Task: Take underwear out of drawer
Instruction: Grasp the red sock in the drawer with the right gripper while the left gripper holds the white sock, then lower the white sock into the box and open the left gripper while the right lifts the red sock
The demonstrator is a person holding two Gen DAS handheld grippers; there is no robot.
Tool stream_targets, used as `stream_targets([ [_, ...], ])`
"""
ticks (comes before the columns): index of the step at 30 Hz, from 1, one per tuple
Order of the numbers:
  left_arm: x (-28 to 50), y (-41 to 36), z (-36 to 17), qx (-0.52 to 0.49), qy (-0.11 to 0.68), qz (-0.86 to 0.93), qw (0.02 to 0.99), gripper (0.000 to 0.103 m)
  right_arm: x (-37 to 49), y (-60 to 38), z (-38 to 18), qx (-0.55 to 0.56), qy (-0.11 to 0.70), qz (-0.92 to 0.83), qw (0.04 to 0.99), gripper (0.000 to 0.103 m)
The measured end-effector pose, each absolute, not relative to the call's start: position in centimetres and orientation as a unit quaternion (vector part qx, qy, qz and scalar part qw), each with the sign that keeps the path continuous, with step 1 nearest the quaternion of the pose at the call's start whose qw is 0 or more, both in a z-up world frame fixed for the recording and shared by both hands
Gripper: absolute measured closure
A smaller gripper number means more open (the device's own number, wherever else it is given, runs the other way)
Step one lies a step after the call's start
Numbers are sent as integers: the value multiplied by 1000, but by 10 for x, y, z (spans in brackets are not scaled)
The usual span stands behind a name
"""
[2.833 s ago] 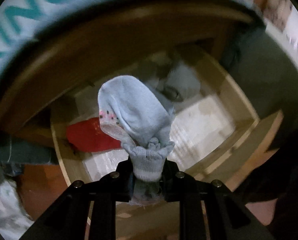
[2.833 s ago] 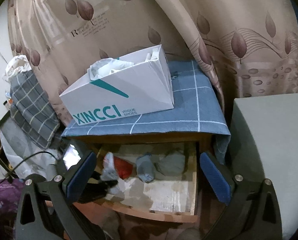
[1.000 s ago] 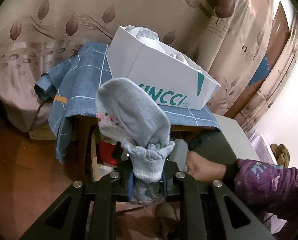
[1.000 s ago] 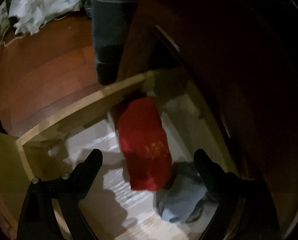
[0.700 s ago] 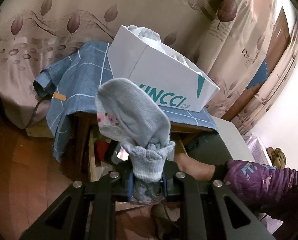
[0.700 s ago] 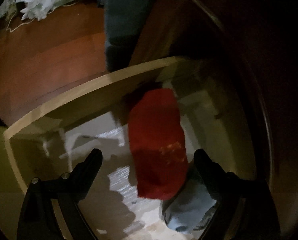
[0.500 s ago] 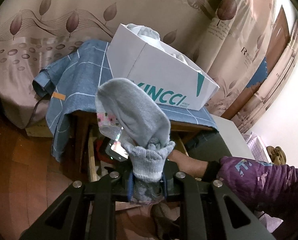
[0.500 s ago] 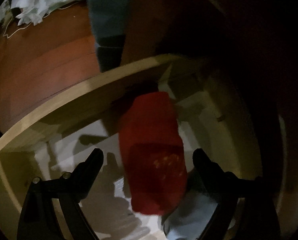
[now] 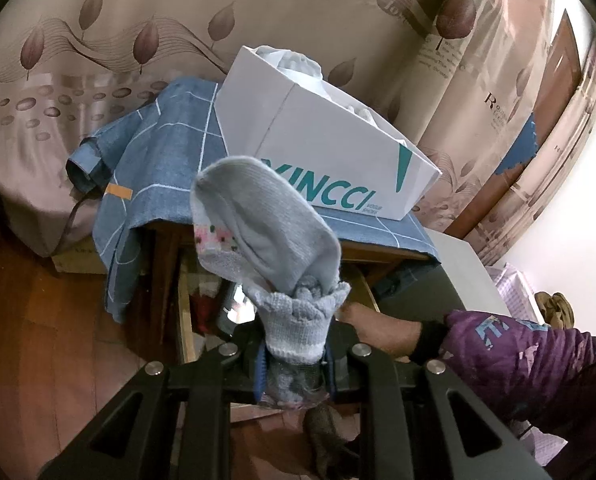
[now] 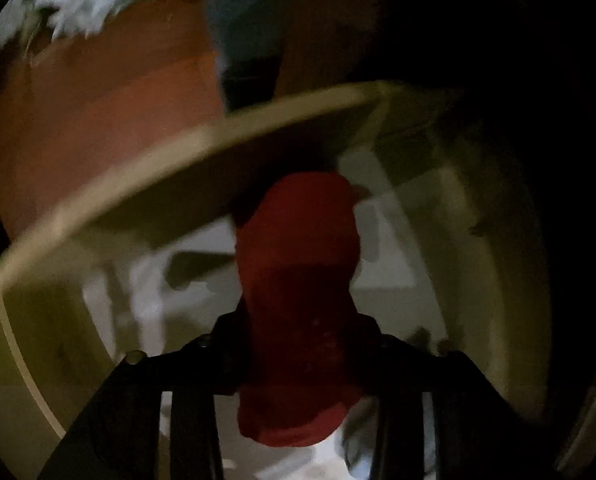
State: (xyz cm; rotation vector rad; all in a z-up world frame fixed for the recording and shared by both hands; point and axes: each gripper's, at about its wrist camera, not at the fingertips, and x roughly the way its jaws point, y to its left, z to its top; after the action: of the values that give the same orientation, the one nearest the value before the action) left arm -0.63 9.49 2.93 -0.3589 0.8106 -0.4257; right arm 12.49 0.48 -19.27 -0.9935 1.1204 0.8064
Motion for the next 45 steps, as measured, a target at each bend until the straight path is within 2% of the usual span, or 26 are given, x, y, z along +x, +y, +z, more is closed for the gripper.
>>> stream_targets([
  [6,-6,92,30,-169,387,-206,883,81,110,-43,-177,-483,490,315,654,72],
  [14,-5,85,30,-159,386,-203,886,81,110,-105,-130,-450,491,251,702,72],
  [30,-1,60,44,-121,386,-207,891,81,77,-190,-84,-171,547,182,799,72],
  [33,2,52,60,-132,376,-222,890,81,80,-191,-92,-151,551,182,800,72],
  [39,13,23,116,-88,343,-245,902,81,86,-196,-102,-125,556,185,801,72],
  [45,55,0,168,-68,332,-261,904,80,86,-202,-98,-105,554,191,803,72],
])
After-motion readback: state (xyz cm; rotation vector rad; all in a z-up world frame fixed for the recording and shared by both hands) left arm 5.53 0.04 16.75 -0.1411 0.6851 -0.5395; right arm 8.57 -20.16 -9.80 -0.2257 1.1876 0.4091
